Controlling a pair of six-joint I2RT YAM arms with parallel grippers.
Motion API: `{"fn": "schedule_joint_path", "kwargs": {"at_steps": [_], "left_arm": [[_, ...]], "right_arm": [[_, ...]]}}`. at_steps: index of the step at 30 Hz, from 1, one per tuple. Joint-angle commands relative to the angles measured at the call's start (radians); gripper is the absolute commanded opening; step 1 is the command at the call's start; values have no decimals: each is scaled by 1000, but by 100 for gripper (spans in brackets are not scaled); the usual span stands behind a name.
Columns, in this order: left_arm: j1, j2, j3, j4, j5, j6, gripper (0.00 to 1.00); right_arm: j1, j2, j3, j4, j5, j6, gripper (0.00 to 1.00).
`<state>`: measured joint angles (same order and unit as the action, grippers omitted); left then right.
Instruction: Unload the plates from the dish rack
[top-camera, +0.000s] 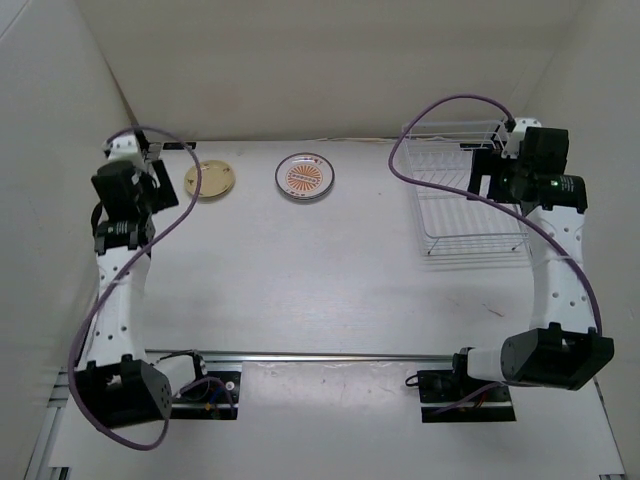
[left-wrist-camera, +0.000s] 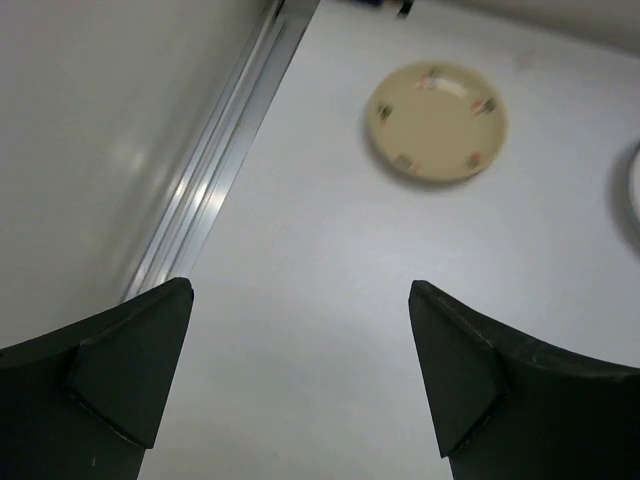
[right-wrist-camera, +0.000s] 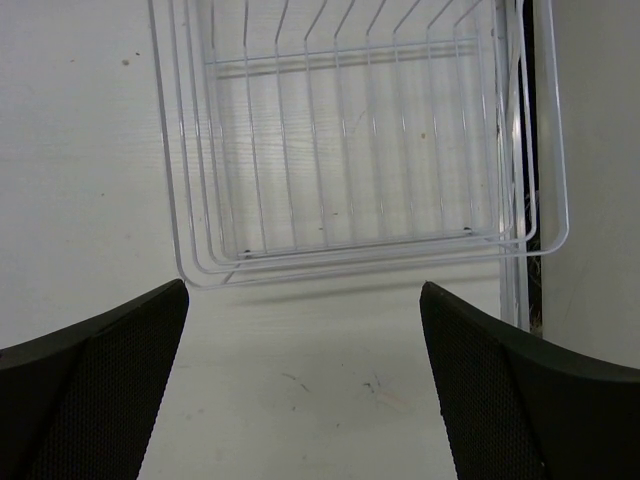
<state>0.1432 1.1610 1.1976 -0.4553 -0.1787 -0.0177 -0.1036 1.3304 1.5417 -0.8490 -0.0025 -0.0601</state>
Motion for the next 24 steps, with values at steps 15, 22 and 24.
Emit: {"fn": "schedule_joint_path", "kwargs": {"at_steps": [15, 22, 24], "left_arm": [[265, -294, -358, -94, 153, -19, 100], [283, -304, -349, -94, 153, -41, 100], [292, -304, -340, -94, 162, -41, 100]], "right_arm": [[48, -333, -435, 42, 21, 19, 100], [48, -450, -551, 53, 59, 5, 100], [48, -459, -560, 53, 59, 5, 100]]}}
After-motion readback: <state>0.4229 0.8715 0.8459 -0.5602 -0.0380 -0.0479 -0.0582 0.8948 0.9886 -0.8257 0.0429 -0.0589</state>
